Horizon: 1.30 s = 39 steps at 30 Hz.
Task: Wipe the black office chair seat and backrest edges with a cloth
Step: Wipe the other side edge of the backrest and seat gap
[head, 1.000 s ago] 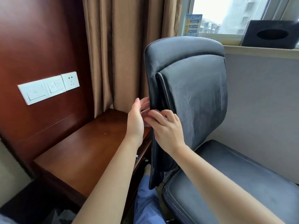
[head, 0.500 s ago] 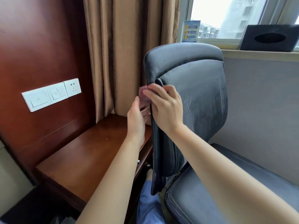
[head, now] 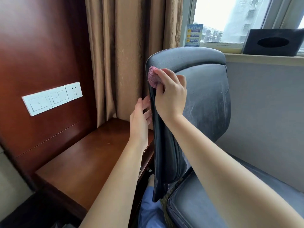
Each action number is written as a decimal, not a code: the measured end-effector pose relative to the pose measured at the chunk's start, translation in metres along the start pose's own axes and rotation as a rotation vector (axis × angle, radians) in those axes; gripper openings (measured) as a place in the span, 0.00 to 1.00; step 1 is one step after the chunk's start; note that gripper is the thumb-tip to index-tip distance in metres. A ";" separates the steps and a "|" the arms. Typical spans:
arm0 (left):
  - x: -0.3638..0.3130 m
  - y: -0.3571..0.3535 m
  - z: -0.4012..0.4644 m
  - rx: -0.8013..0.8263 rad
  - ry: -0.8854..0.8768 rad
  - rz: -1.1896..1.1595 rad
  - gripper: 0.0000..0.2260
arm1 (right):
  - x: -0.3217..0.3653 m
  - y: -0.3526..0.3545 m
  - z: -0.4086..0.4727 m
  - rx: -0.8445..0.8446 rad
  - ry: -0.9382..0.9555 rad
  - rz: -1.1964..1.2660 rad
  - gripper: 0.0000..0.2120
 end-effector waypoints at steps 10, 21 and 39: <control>0.004 0.009 -0.002 0.003 0.040 0.019 0.18 | -0.005 0.005 -0.028 0.051 0.066 0.002 0.14; 0.035 0.020 -0.020 0.022 0.116 0.106 0.18 | -0.027 0.019 -0.104 0.174 0.308 -0.147 0.13; 0.042 0.013 -0.028 -0.016 0.112 0.079 0.16 | -0.028 0.022 -0.068 0.092 0.190 -0.159 0.15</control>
Point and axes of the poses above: each hand's wrist, its own z-axis towards the middle knuckle, its own y-axis out of the back of the hand, x = y × z, the point moved 3 cm from there along z, towards the middle knuckle, and after that the axes turned 8 degrees about z, right-handed, at the moved point
